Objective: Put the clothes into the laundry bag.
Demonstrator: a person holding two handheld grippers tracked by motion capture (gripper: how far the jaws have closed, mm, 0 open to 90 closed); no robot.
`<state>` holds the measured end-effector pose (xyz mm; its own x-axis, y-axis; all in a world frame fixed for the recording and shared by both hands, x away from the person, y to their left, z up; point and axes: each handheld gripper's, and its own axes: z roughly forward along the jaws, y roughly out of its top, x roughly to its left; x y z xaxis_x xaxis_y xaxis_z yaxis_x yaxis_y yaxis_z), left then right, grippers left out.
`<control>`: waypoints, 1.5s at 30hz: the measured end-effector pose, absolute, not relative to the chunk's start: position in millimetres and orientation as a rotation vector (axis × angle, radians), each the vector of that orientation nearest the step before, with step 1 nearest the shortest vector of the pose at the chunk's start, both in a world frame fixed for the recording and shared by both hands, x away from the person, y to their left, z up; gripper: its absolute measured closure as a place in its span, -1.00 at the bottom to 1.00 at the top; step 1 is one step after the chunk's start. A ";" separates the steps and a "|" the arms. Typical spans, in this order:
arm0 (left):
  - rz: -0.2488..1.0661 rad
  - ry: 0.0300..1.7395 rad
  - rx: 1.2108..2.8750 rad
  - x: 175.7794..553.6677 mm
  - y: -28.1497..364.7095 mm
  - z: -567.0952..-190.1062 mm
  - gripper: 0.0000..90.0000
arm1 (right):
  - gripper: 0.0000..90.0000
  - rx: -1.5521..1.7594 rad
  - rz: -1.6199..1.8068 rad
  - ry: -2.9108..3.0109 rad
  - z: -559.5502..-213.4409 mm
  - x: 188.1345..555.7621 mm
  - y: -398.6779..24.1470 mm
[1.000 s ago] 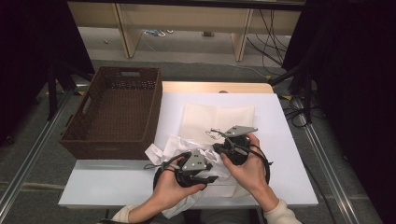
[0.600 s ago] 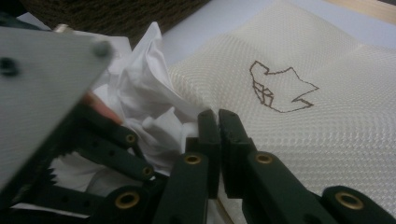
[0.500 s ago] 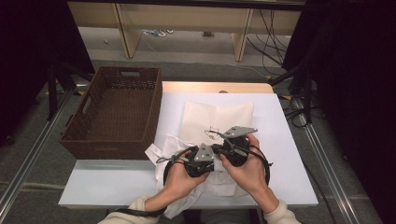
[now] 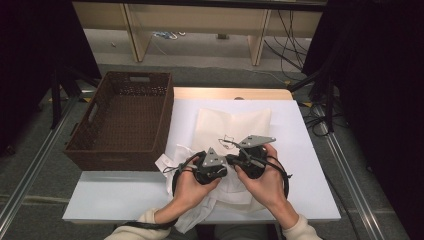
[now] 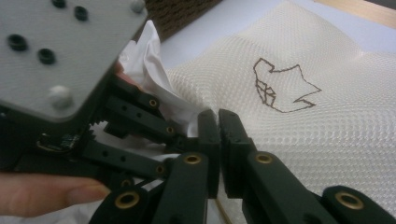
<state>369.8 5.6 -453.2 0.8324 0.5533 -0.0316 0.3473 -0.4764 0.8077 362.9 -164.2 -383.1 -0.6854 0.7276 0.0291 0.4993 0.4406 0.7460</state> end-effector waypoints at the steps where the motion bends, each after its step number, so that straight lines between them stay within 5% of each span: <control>1: 0.296 0.658 2.114 368.7 5.6 -452.7 0.65 | 0.98 1.057 1.090 2.406 -383.8 363.4 -165.1; 10: 0.269 0.549 2.139 343.6 28.0 -433.3 -0.26 | 0.98 1.117 1.084 2.401 -383.6 363.4 -166.0; 18: 0.257 0.516 2.213 318.4 41.3 -441.5 -0.44 | 0.98 1.128 1.086 2.396 -383.7 363.4 -165.3; 25: 0.247 0.511 2.282 326.6 37.4 -459.4 -0.31 | 0.98 1.133 1.084 2.407 -383.9 364.3 -166.6; 40: 0.227 0.596 2.294 336.7 32.5 -462.9 0.71 | 0.98 1.142 1.084 2.398 -387.3 365.9 -165.0; 45: 0.182 0.609 2.256 341.6 28.7 -456.4 0.80 | 0.98 1.113 1.068 2.398 -387.2 365.5 -164.5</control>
<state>341.6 28.7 -456.4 0.8752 0.4800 -0.0592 0.3689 -0.5834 0.7236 365.5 -164.5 -387.2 -0.6598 0.7501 0.0461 0.5360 0.4266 0.7285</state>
